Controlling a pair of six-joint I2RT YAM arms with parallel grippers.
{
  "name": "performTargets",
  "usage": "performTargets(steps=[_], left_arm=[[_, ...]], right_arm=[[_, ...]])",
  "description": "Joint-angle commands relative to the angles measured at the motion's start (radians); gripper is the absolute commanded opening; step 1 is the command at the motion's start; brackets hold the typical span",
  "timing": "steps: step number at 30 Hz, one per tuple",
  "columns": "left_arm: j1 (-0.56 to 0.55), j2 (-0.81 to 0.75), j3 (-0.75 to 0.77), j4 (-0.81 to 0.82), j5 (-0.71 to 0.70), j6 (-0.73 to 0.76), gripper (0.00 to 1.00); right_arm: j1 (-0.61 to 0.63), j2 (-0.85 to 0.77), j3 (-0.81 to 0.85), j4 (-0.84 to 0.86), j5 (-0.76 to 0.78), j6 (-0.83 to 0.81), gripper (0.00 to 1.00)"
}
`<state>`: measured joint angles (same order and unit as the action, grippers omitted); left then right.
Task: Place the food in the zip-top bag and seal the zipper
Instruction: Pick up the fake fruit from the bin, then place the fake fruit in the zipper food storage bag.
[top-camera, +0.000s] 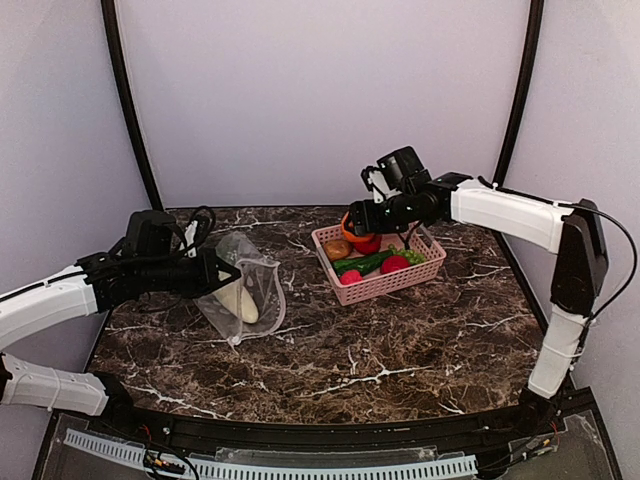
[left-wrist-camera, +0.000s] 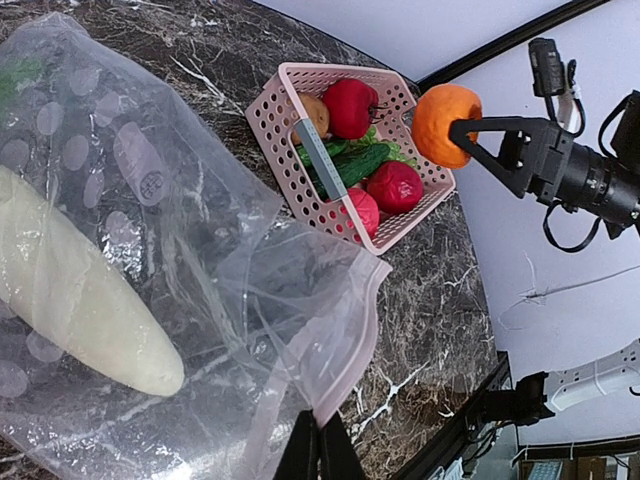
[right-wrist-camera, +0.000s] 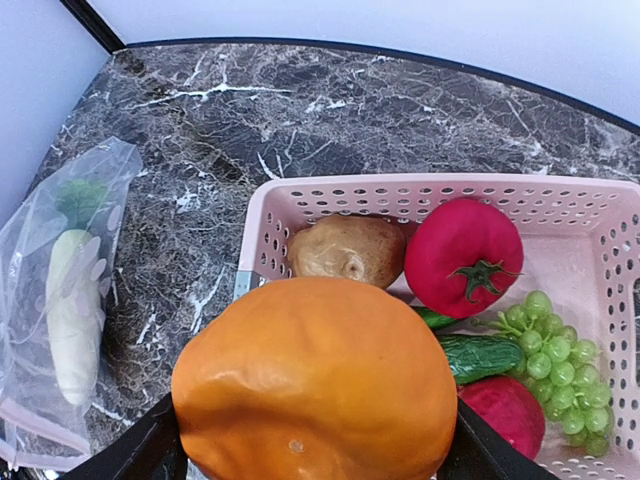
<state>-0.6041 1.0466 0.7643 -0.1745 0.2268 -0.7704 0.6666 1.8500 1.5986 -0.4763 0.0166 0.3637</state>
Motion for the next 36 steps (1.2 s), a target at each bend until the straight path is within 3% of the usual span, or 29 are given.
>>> performTargets(steps=[1,10,17,23,36], left_arm=[[0.006,0.011,0.039,-0.006,0.049,0.025,0.01],[-0.048,0.037,0.054,0.028,0.060,0.011,0.01],[-0.127,0.088,0.096,0.062,0.028,0.000,0.01],[-0.164,0.105,0.108,0.089,0.022,-0.014,0.01],[-0.189,0.068,0.085,0.096,0.016,-0.041,0.01]], right_arm=[[0.005,-0.118,-0.092,0.023,-0.012,-0.015,0.75],[0.167,-0.347,-0.303,0.103,-0.124,-0.018,0.75],[0.334,-0.419,-0.421,0.218,-0.165,0.032,0.75],[0.403,-0.387,-0.465,0.292,-0.173,0.070,0.75],[0.462,-0.220,-0.371,0.303,-0.021,0.052,0.75]])
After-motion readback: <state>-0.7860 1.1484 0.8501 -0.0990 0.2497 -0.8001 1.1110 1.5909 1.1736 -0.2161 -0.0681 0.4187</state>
